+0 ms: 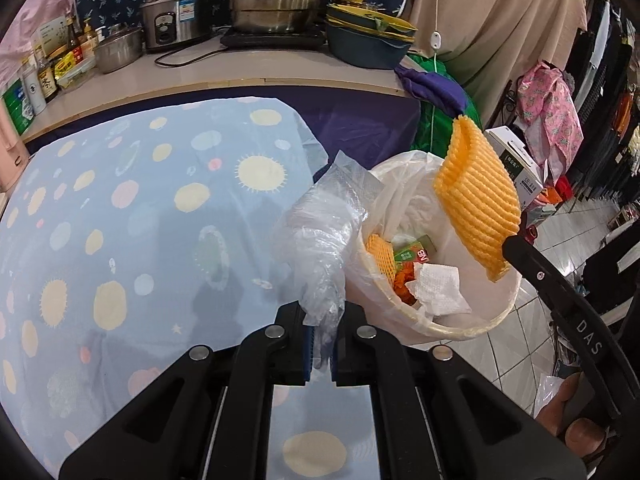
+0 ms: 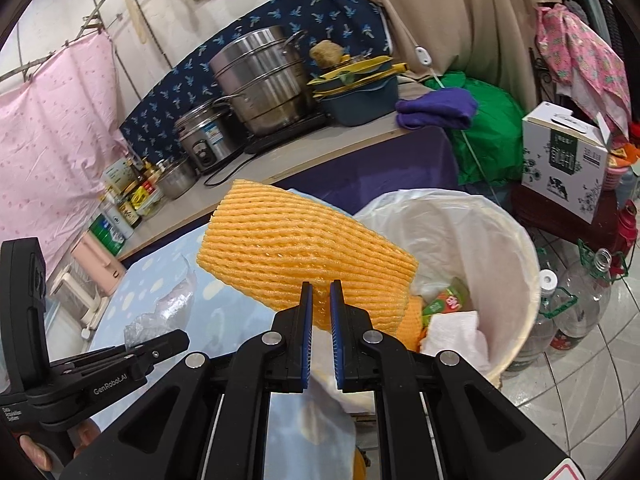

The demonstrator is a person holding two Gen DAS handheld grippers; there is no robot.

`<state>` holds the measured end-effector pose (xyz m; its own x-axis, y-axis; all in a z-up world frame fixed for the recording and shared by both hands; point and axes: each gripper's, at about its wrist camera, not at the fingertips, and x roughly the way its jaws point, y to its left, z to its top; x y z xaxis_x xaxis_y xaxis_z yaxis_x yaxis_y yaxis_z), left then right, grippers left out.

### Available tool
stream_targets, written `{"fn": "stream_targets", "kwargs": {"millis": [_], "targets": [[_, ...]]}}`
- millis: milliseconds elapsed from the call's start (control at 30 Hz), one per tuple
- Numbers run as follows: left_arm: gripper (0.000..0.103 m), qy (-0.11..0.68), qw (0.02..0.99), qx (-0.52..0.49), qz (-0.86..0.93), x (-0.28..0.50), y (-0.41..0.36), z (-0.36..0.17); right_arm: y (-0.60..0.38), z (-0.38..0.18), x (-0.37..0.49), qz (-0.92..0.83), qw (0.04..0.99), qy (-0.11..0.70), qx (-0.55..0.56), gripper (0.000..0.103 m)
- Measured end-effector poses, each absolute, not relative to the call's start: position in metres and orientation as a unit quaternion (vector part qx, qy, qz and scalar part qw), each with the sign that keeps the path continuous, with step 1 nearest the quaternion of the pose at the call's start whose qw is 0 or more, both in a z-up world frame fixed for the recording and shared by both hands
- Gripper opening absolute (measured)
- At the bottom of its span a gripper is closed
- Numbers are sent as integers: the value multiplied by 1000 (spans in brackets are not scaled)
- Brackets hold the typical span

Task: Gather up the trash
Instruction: 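Lift and carry the wrapper and mesh sleeve over the white bin with both tools, then open both tools to drop the wrapper and mesh sleeve into the bin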

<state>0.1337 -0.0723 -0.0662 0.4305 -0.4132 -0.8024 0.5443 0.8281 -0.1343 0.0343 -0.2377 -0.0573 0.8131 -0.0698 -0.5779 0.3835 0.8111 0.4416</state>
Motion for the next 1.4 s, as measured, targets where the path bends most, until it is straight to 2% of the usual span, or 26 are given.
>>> {"fn": "stream_targets", "kwargs": {"millis": [633, 1400], "targets": [[5, 453, 820, 105, -333, 119, -158, -71, -287, -85, 13, -164, 889, 285, 317, 9], [7, 471, 808, 119, -335, 122, -184, -95, -296, -106, 23, -165, 878, 301, 334, 10]]}}
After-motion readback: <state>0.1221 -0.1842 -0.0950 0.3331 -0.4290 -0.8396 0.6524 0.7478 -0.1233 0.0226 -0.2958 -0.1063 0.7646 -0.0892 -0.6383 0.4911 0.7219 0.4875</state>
